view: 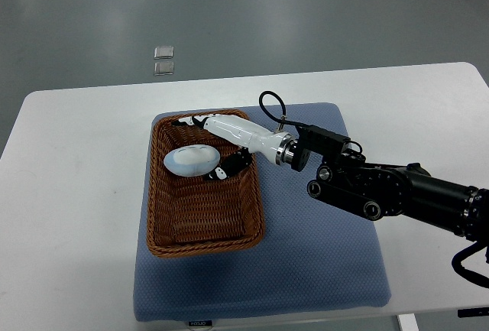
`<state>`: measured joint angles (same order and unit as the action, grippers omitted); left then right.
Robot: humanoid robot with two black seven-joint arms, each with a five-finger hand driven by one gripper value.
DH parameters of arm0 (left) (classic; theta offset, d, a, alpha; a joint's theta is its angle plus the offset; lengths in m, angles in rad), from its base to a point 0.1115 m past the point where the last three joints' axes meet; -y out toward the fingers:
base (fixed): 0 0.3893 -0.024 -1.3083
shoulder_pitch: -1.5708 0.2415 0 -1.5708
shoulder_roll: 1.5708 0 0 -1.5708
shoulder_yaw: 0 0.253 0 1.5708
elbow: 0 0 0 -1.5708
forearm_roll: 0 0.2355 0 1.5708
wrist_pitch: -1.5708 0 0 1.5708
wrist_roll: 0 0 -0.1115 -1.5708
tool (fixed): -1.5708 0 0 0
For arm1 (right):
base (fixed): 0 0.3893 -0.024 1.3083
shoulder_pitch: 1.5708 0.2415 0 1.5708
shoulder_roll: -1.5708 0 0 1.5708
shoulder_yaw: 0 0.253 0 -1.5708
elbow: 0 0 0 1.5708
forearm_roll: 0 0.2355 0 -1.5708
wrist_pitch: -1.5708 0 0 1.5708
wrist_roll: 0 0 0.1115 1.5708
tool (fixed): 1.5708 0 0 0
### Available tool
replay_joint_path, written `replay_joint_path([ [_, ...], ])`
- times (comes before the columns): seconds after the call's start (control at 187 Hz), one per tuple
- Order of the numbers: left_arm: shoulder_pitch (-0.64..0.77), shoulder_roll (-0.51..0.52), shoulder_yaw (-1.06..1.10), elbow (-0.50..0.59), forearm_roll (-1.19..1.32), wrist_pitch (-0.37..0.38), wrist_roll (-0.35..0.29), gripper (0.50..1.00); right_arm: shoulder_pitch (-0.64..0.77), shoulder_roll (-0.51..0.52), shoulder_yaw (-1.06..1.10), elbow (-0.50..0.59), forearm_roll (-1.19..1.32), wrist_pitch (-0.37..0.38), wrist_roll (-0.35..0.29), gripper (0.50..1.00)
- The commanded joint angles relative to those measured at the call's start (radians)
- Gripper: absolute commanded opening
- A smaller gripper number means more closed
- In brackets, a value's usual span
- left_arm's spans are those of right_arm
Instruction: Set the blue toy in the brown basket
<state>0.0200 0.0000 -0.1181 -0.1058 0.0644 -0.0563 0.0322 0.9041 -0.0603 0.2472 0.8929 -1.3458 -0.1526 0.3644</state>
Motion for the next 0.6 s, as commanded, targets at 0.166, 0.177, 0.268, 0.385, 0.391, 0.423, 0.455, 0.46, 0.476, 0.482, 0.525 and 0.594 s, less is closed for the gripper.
replay_joint_path([
  [0.166, 0.000, 0.000, 0.000, 0.000, 0.000, 0.001, 0.000, 1.000, 0.006, -0.050, 0.098, 0.006, 0.134, 0.137, -0.016, 0.897],
  [0.177, 0.000, 0.000, 0.000, 0.000, 0.000, 0.000, 0.000, 1.000, 0.006, -0.053, 0.107, 0.006, 0.143, 0.145, -0.021, 0.897],
  [0.268, 0.000, 0.000, 0.000, 0.000, 0.000, 0.000, 0.000, 1.000, 0.002, -0.084, 0.179, 0.006, 0.228, 0.223, -0.067, 0.897],
  [0.385, 0.000, 0.000, 0.000, 0.000, 0.000, 0.001, 0.000, 1.000, -0.002, -0.121, 0.276, 0.004, 0.404, 0.338, -0.168, 0.897],
  [0.391, 0.000, 0.000, 0.000, 0.000, 0.000, 0.001, 0.000, 1.000, -0.002, -0.121, 0.276, 0.004, 0.404, 0.338, -0.168, 0.897],
  [0.423, 0.000, 0.000, 0.000, 0.000, 0.000, 0.001, 0.000, 1.000, -0.004, -0.127, 0.304, 0.003, 0.459, 0.363, -0.202, 0.897],
  [0.455, 0.000, 0.000, 0.000, 0.000, 0.000, 0.001, 0.000, 1.000, -0.005, -0.133, 0.330, -0.002, 0.519, 0.380, -0.237, 0.897],
  [0.46, 0.000, 0.000, 0.000, 0.000, 0.000, 0.000, 0.000, 1.000, -0.007, -0.134, 0.337, -0.003, 0.539, 0.386, -0.249, 0.897],
  [0.476, 0.000, 0.000, 0.000, 0.000, 0.000, 0.001, 0.000, 1.000, -0.007, -0.136, 0.345, -0.006, 0.559, 0.390, -0.260, 0.897],
  [0.482, 0.000, 0.000, 0.000, 0.000, 0.000, 0.000, 0.000, 1.000, -0.008, -0.138, 0.351, -0.009, 0.580, 0.395, -0.272, 0.897],
  [0.525, 0.000, 0.000, 0.000, 0.000, 0.000, 0.001, 0.000, 1.000, -0.014, -0.147, 0.373, -0.015, 0.664, 0.410, -0.318, 0.897],
  [0.594, 0.000, 0.000, 0.000, 0.000, 0.000, 0.001, 0.000, 1.000, -0.028, -0.164, 0.385, -0.043, 0.795, 0.432, -0.387, 0.897],
])
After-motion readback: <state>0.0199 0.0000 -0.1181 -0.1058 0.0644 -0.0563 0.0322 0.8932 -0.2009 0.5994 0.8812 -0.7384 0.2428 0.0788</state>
